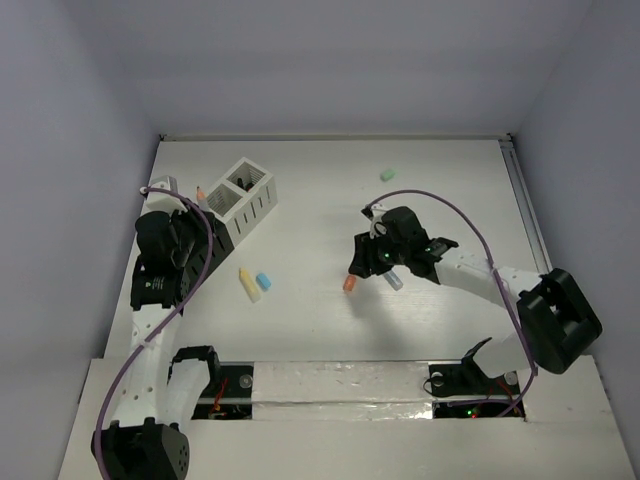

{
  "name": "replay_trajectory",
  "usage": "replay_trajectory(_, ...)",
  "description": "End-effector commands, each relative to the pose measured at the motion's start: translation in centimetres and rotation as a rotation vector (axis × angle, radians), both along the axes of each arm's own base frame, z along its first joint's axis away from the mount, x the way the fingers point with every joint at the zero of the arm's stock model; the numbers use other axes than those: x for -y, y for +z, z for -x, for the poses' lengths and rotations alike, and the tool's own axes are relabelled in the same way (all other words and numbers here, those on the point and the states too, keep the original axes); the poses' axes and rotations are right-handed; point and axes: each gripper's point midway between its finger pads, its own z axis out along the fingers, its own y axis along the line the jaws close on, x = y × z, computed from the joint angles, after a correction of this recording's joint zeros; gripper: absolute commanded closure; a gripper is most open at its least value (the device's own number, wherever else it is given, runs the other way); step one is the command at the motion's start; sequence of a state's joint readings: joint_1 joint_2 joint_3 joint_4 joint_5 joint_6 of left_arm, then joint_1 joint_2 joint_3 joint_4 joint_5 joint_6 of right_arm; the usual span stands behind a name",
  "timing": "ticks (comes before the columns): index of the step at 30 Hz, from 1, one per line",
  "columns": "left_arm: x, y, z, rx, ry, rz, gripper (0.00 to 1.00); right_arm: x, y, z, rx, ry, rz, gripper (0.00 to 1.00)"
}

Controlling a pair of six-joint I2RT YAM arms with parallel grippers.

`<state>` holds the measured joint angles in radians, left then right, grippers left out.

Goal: Sort the stationery into containers
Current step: Close the pen cap on the pen.

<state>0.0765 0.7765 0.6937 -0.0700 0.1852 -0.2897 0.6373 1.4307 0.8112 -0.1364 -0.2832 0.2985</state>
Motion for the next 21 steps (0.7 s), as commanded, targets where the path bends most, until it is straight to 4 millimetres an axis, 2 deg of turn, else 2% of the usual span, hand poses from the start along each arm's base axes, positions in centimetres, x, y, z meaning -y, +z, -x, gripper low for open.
replay_trajectory(1, 0.2, 1.2, -0.4, 0.059, -0.017, 0.005, 1.0, -0.6, 3.8, -1.1, 0.104, -0.004, -0.044, 0.46)
replay_trajectory(9, 0.5, 1.7, -0.1, 0.079, -0.029, 0.011, 1.0, -0.4, 7.4, -0.4, 0.158, 0.003, -0.1, 0.33)
replay_trajectory(13, 0.8, 2.1, 0.2, 0.093, -0.044, 0.013, 1.0, 0.0, 7.8, 0.5, 0.145, -0.002, -0.119, 0.3)
replay_trajectory(15, 0.9, 2.2, 0.3, 0.098, -0.05, 0.014, 1.0, 0.5, 6.9, 1.2, 0.123, -0.015, -0.111, 0.31)
replay_trajectory(17, 1.2, 2.4, 0.5, 0.105, -0.065, 0.018, 1.0, 1.1, 6.6, 1.5, 0.116, -0.053, -0.113, 0.36)
replay_trajectory(18, 1.4, 2.5, 0.5, 0.114, -0.077, 0.02, 1.0, 1.6, 5.7, 1.8, 0.099, -0.068, -0.102, 0.39)
replay_trajectory(21, 1.7, 3.1, 0.4, 0.139, -0.1, 0.023, 1.0, 2.2, 4.6, 2.2, 0.074, -0.1, -0.088, 0.44)
